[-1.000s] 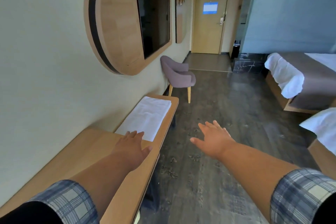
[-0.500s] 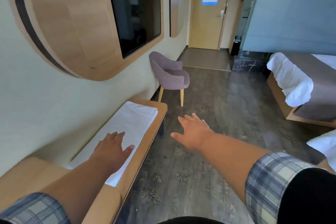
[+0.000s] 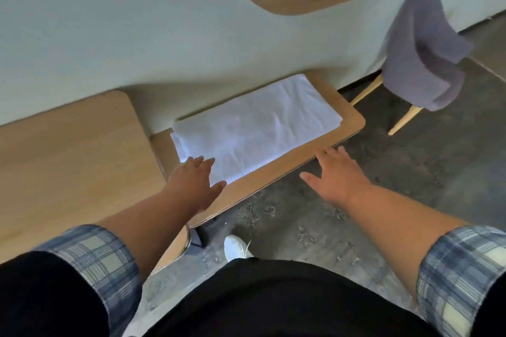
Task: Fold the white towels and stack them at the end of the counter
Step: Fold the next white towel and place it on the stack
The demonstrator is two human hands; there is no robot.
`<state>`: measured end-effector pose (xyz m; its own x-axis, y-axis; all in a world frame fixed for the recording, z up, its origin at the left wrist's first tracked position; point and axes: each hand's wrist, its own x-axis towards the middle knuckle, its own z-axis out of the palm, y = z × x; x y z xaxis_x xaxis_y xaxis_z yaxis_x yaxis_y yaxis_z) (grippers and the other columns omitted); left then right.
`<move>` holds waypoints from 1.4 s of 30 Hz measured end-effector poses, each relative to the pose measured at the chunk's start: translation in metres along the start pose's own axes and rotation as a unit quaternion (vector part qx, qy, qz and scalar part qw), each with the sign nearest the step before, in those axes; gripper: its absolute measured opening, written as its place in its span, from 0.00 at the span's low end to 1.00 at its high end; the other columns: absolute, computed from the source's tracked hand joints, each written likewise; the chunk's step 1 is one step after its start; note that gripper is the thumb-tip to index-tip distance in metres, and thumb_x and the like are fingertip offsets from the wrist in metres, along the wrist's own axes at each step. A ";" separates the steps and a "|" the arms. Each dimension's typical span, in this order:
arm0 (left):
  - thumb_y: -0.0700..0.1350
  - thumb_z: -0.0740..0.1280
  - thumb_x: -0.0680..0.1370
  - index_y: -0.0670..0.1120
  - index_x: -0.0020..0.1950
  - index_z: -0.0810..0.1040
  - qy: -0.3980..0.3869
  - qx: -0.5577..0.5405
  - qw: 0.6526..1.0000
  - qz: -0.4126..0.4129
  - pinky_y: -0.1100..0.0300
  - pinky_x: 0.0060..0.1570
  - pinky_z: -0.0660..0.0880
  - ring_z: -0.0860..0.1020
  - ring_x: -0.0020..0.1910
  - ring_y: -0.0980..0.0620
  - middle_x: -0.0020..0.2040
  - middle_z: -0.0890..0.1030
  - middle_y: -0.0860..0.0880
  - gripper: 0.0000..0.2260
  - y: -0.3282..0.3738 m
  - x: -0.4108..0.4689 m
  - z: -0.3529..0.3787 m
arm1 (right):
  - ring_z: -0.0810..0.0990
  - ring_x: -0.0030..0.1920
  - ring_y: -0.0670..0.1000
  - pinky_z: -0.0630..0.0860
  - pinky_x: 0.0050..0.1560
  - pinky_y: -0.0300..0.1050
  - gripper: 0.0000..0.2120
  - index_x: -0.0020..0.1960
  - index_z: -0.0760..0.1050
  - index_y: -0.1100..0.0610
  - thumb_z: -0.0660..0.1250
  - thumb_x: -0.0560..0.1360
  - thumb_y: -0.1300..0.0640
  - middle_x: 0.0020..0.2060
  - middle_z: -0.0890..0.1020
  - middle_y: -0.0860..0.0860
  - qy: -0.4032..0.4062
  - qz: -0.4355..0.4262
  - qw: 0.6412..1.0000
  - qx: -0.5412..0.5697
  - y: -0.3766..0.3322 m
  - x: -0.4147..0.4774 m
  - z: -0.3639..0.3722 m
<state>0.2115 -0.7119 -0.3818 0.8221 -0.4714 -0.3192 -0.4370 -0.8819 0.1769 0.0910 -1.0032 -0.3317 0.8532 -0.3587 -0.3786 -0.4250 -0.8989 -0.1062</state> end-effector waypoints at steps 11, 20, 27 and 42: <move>0.62 0.58 0.80 0.51 0.80 0.53 -0.016 -0.077 0.993 -0.088 0.46 0.75 0.53 0.53 0.79 0.45 0.80 0.56 0.46 0.32 -0.010 0.206 0.064 | 0.40 0.80 0.55 0.44 0.78 0.57 0.38 0.81 0.45 0.48 0.53 0.79 0.33 0.81 0.46 0.52 -0.033 -0.084 0.996 0.021 -0.030 0.233 0.065; 0.59 0.57 0.82 0.49 0.81 0.50 0.011 -0.110 0.981 -0.159 0.48 0.77 0.48 0.48 0.79 0.46 0.81 0.53 0.45 0.32 -0.042 0.357 0.141 | 0.41 0.80 0.55 0.43 0.78 0.59 0.37 0.81 0.47 0.47 0.53 0.79 0.33 0.81 0.47 0.53 -0.009 -0.158 0.987 0.005 -0.056 0.423 0.153; 0.58 0.56 0.82 0.47 0.80 0.53 0.067 -0.093 0.978 -0.173 0.46 0.76 0.51 0.52 0.79 0.44 0.80 0.55 0.44 0.30 -0.073 0.451 0.171 | 0.36 0.79 0.57 0.39 0.77 0.63 0.37 0.80 0.41 0.42 0.47 0.77 0.29 0.81 0.41 0.51 -0.019 -0.176 0.984 -0.025 -0.061 0.499 0.225; 0.57 0.60 0.81 0.52 0.60 0.77 0.115 -0.033 0.975 -0.188 0.45 0.66 0.62 0.72 0.61 0.39 0.60 0.76 0.43 0.14 -0.091 0.511 0.156 | 0.35 0.79 0.56 0.38 0.76 0.64 0.38 0.79 0.37 0.41 0.41 0.74 0.26 0.80 0.40 0.48 0.048 -0.180 0.982 -0.022 -0.053 0.502 0.260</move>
<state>0.6142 -0.8736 -0.7067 0.9832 -0.0939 -0.1563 -0.0706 -0.9864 0.1487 0.4628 -1.0704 -0.7548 0.9714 -0.0367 -0.2347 -0.0796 -0.9812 -0.1760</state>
